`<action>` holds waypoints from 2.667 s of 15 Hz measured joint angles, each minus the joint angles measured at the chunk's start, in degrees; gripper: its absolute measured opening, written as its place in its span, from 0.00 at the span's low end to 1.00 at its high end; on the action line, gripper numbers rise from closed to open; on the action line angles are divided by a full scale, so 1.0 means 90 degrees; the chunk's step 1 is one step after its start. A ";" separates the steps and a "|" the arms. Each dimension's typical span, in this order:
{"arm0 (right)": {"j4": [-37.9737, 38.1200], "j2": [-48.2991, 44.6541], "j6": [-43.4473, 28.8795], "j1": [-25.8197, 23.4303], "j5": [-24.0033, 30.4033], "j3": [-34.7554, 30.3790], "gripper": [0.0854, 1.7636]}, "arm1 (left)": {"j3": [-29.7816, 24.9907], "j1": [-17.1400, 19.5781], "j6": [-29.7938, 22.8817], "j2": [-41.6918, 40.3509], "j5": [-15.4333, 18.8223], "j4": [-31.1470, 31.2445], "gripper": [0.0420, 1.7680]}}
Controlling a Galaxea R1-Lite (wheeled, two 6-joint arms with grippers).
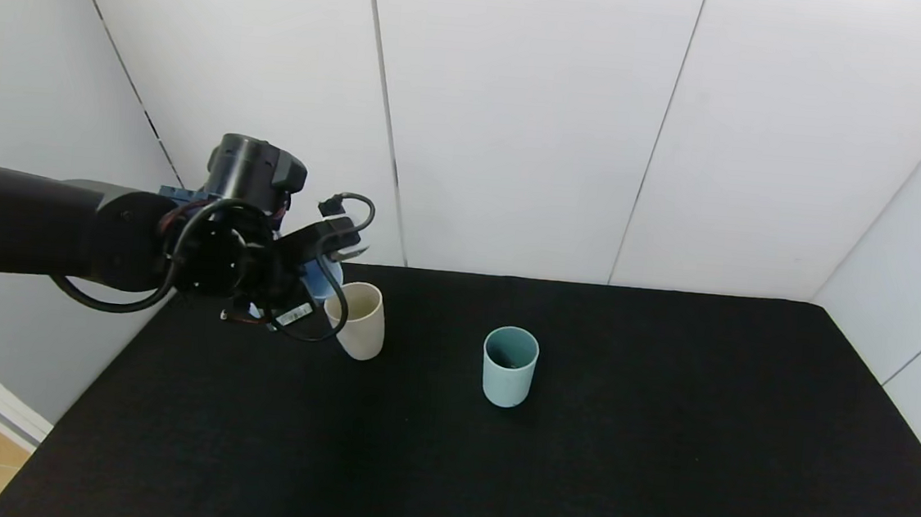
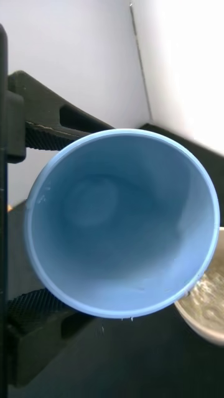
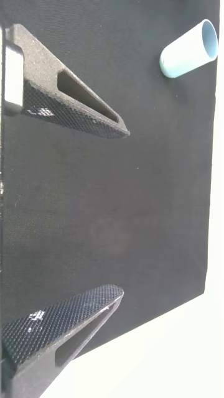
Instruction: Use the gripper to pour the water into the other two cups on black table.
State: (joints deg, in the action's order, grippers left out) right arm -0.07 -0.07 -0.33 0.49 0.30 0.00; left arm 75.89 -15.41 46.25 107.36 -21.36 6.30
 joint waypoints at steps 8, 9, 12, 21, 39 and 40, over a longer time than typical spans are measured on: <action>0.0000 0.0000 0.0000 0.0003 0.0000 0.0000 0.97 | 0.0061 -0.0775 -0.0284 -0.0696 0.0520 0.0121 0.69; 0.0003 0.0000 0.0003 0.0003 0.0003 0.0000 0.97 | 0.0076 -0.0933 -0.0359 -0.0683 0.0517 0.0107 0.69; 0.0000 0.0000 0.0003 0.0000 0.0000 0.0000 0.97 | 0.0103 -0.1325 -0.0500 -0.0551 0.0493 0.0049 0.69; 0.0000 0.0000 0.0000 0.0000 0.0003 0.0000 0.97 | 0.0210 -0.1825 -0.0490 -0.0028 0.0180 0.0012 0.69; 0.0000 0.0000 0.0000 0.0000 0.0000 0.0003 0.97 | 0.1059 -0.2648 -0.0301 0.0992 -0.1323 0.0095 0.69; 0.0000 0.0000 0.0000 0.0000 0.0000 0.0003 0.97 | 0.1164 -0.2682 -0.0303 0.1086 -0.1368 0.0096 0.69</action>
State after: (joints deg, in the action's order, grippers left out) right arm -0.07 -0.07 -0.33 0.49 0.30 0.02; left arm 86.36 -39.55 43.52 117.14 -33.67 7.17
